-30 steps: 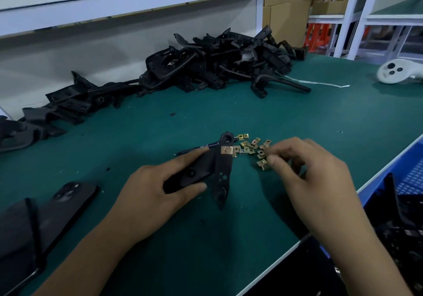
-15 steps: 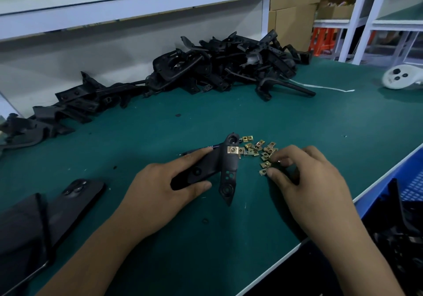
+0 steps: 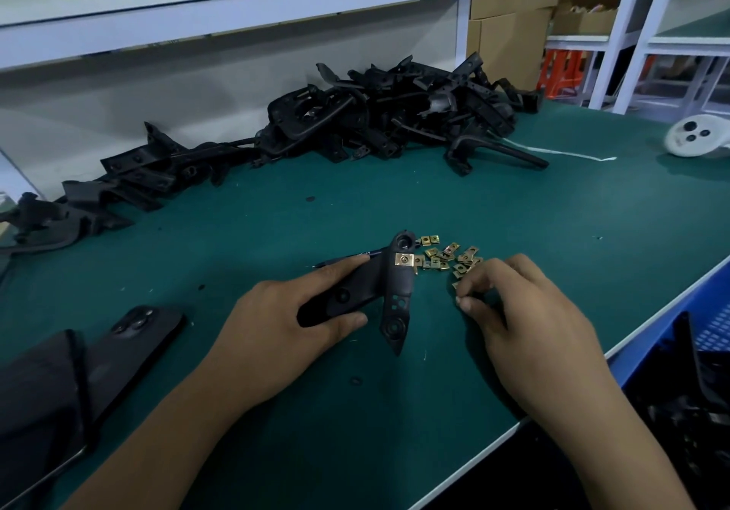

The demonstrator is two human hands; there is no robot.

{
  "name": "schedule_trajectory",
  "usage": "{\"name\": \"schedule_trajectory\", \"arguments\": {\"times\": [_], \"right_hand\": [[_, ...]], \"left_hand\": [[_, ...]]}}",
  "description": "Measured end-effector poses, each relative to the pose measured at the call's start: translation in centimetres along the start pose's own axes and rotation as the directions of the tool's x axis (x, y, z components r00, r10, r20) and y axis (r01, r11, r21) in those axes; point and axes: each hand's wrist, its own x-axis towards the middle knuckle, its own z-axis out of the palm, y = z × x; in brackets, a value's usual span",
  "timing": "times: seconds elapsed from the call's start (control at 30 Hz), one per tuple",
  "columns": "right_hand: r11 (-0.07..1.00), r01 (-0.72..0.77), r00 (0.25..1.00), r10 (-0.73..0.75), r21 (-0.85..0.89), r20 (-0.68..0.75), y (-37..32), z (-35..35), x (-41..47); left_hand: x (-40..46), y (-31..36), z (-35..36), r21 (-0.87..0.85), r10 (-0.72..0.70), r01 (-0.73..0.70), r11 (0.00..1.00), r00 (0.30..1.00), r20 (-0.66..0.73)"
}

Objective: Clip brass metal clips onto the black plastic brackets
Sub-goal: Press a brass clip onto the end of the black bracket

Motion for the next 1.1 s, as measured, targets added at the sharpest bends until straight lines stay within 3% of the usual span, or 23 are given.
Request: {"name": "schedule_trajectory", "arguments": {"times": [0.3,0.43,0.5,0.6,0.67,0.73,0.93,1.1], "right_hand": [[0.999,0.042,0.999,-0.042,-0.003,-0.017,-0.2,0.1,-0.1],[0.974,0.007,0.997,0.012,0.227,-0.081,0.2,0.3,0.0],[0.886,0.000,0.997,0.038,0.463,-0.073,-0.4,0.2,0.0],[0.582,-0.029,1.000,0.024,0.813,0.018,-2.2,0.5,-0.1],[0.416,-0.072,0.997,0.002,0.906,0.078,-3.4,1.2,-0.4],[0.320,-0.114,0.993,0.001,0.940,0.120,-3.9,1.5,-0.5],[0.212,-0.145,0.989,-0.009,0.966,0.150,-4.0,1.2,-0.6],[0.187,-0.141,0.989,-0.014,0.972,0.146,-4.1,1.1,-0.5]], "left_hand": [[0.0,0.0,0.0,-0.003,0.011,-0.011,1.000,1.000,0.001],[0.0,-0.1,0.0,0.006,0.014,-0.015,1.000,1.000,0.007],[0.0,-0.2,0.0,0.006,0.015,-0.015,1.000,1.000,0.010],[0.0,-0.3,0.0,0.007,0.017,-0.017,1.000,1.000,0.008],[0.0,-0.3,0.0,0.000,0.023,-0.023,1.000,1.000,0.001],[0.1,-0.2,0.1,-0.014,0.027,-0.028,1.000,1.000,-0.013],[0.0,-0.3,0.1,-0.031,0.020,-0.021,0.999,0.999,-0.033],[0.1,-0.5,0.0,-0.062,0.005,-0.009,0.998,0.998,-0.055]]}}
